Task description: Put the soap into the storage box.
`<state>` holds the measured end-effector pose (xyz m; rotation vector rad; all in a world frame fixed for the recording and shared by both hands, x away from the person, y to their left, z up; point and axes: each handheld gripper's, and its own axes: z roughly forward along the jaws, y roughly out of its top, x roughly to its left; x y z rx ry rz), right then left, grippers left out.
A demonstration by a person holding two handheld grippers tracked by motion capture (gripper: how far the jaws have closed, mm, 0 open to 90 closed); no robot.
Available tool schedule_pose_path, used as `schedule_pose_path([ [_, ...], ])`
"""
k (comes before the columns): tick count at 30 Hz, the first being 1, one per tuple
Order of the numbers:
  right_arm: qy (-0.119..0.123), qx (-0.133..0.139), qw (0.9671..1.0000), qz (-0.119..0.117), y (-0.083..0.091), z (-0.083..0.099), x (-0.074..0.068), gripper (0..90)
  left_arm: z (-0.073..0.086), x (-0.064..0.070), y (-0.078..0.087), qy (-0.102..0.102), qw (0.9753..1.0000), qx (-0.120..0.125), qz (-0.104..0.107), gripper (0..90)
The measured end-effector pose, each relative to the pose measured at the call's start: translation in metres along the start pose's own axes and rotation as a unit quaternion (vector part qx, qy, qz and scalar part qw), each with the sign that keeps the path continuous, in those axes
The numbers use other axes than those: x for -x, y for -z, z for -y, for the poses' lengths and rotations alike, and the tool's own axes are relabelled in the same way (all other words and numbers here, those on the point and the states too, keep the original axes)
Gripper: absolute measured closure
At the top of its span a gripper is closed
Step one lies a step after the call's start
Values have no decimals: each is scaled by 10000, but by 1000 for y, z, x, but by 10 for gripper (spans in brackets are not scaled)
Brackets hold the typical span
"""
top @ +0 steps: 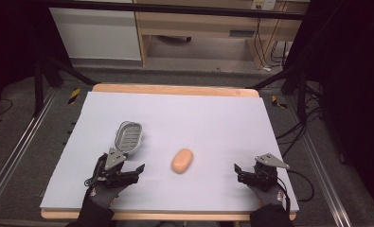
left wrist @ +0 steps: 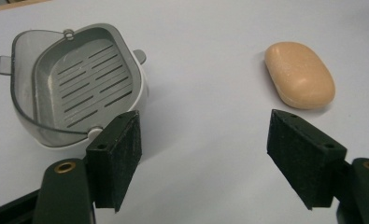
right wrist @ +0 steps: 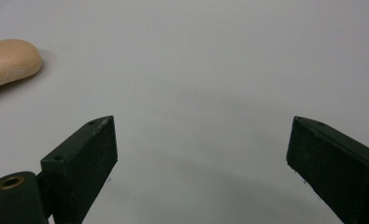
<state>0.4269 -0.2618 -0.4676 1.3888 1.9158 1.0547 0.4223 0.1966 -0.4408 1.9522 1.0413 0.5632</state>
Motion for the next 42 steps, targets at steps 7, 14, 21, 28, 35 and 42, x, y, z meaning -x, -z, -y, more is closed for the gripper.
schedule_pose_path([
  [7,12,-39,10000,44,0,0,-1,84,-7,4,1,-87,10000,10,27,250],
  [14,-10,-15,10000,65,1,-1,-1,79,-16,8,-2,-125,9999,7,61,244],
  [21,18,-6,10000,87,1,-2,-1,79,-26,16,-13,-216,9997,-66,117,233],
  [28,27,-28,10000,77,1,-1,-2,79,-36,26,-19,-314,9993,-43,200,232],
  [35,13,-8,10000,81,2,-1,-2,79,-42,33,-23,-364,9990,-67,244,232],
  [42,32,-32,9999,96,2,-1,-2,78,-48,41,-31,-407,9987,-90,302,232],
])
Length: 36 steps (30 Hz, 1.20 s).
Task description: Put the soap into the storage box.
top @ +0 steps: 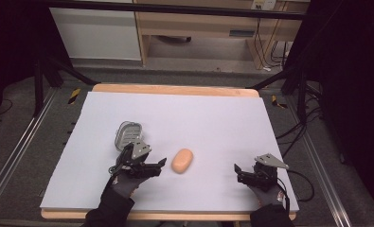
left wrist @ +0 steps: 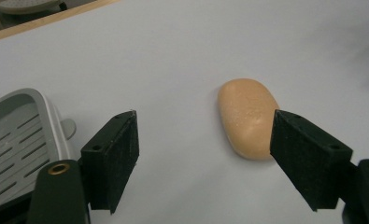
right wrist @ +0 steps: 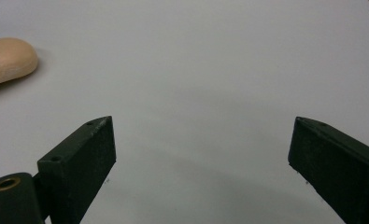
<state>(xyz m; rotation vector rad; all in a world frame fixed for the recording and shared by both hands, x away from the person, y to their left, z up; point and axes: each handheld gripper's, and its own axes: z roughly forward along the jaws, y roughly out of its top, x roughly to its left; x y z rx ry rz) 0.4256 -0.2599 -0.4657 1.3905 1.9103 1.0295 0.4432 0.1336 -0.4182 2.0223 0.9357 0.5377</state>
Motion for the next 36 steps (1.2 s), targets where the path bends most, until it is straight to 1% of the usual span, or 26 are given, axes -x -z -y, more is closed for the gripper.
schedule_pose_path([
  [2,-14,20,10000,-5,1,0,0,78,-2,3,-2,-47,10000,-24,18,232],
  [8,-10,16,10000,7,1,0,-1,78,-7,11,-11,-100,9999,-72,90,232],
  [10,12,11,10000,22,0,0,-1,78,-10,14,-15,-152,9998,-107,105,232],
  [16,17,28,10000,27,1,0,0,78,-12,18,-22,-192,9996,-161,125,231],
  [19,15,26,10000,19,1,0,0,78,-14,18,-24,-181,9996,-175,95,232],
  [25,16,20,10000,18,0,0,0,78,-19,19,-32,-92,9997,-149,155,232],
  [27,7,15,10000,15,0,0,-1,78,-19,19,-34,-94,9997,-147,161,232],
  [30,6,4,10000,20,0,0,-1,78,-22,22,-37,-149,9996,-190,168,230],
  [36,10,-6,10000,16,0,0,-1,78,-26,26,-45,-131,9994,-212,223,230],
])
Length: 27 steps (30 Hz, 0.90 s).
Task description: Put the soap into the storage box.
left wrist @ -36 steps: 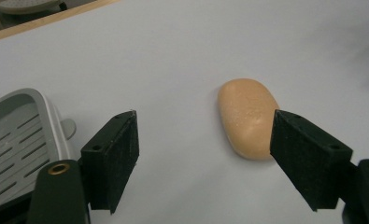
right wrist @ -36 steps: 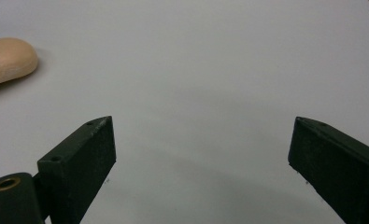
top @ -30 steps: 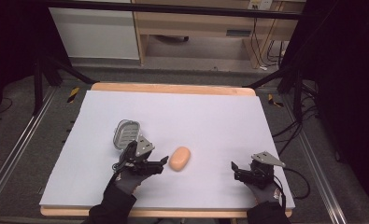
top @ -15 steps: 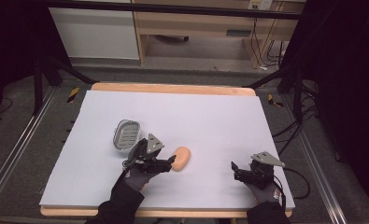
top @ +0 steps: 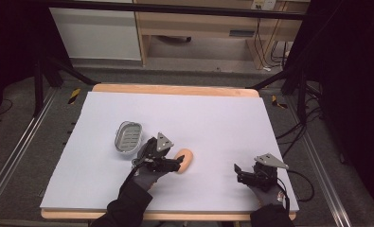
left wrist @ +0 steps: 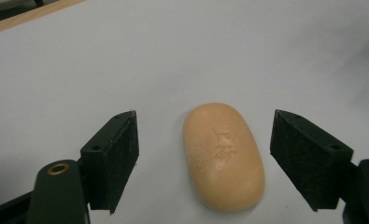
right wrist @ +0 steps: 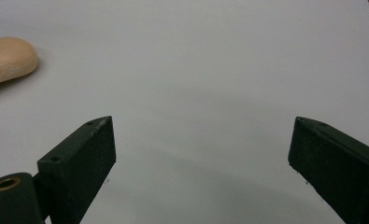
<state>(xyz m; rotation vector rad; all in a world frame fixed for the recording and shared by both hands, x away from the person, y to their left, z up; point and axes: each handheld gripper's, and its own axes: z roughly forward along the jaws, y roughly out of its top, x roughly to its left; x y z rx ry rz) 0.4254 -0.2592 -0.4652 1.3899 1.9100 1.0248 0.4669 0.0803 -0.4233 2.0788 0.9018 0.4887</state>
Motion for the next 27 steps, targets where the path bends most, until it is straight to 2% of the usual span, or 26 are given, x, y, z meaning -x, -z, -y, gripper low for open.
schedule_pose_path([
  [10,6,-21,10000,-7,0,0,0,78,-2,6,-13,-79,9999,-145,17,227],
  [27,9,-44,10000,-34,-1,0,0,75,2,11,-38,-24,9989,-460,97,220],
])
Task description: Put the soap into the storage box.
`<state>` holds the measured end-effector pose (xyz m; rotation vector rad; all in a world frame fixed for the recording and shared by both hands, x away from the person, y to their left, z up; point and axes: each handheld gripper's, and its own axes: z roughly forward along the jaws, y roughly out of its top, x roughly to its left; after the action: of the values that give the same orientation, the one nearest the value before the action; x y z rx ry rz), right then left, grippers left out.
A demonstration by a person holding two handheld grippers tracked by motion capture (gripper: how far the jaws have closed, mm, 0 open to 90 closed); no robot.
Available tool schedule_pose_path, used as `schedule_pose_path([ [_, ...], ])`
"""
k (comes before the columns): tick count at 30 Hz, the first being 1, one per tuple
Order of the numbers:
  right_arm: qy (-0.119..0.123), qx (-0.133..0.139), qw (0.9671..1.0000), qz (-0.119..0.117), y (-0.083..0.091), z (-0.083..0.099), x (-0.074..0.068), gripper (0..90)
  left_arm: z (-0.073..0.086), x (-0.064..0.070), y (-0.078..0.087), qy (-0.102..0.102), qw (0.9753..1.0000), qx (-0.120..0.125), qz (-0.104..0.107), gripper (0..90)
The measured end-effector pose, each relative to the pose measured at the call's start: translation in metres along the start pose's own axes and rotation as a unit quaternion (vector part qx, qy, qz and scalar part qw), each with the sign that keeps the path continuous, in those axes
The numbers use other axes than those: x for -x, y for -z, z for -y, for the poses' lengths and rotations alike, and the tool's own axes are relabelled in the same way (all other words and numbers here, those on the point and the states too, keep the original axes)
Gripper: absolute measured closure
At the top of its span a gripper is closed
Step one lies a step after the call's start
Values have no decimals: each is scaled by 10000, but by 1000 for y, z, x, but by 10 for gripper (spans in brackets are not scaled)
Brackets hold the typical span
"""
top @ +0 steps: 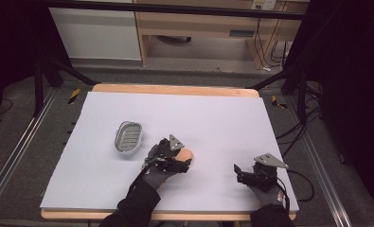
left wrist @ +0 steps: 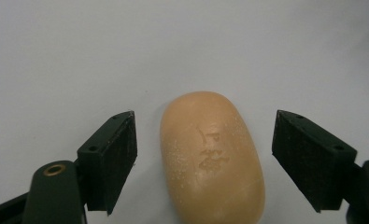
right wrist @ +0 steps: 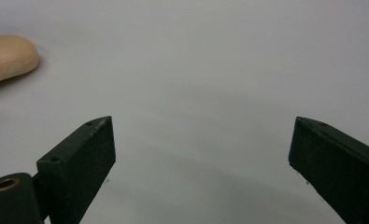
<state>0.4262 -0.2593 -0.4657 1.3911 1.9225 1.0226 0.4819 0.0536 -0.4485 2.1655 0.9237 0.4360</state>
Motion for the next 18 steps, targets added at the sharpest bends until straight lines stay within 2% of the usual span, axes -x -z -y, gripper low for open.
schedule_pose_path([
  [9,-8,-34,10000,-14,-1,0,-1,75,3,1,-10,-18,9998,-212,31,220],
  [18,18,-46,10000,-13,-1,0,-1,75,5,1,-17,66,9993,-361,62,226],
])
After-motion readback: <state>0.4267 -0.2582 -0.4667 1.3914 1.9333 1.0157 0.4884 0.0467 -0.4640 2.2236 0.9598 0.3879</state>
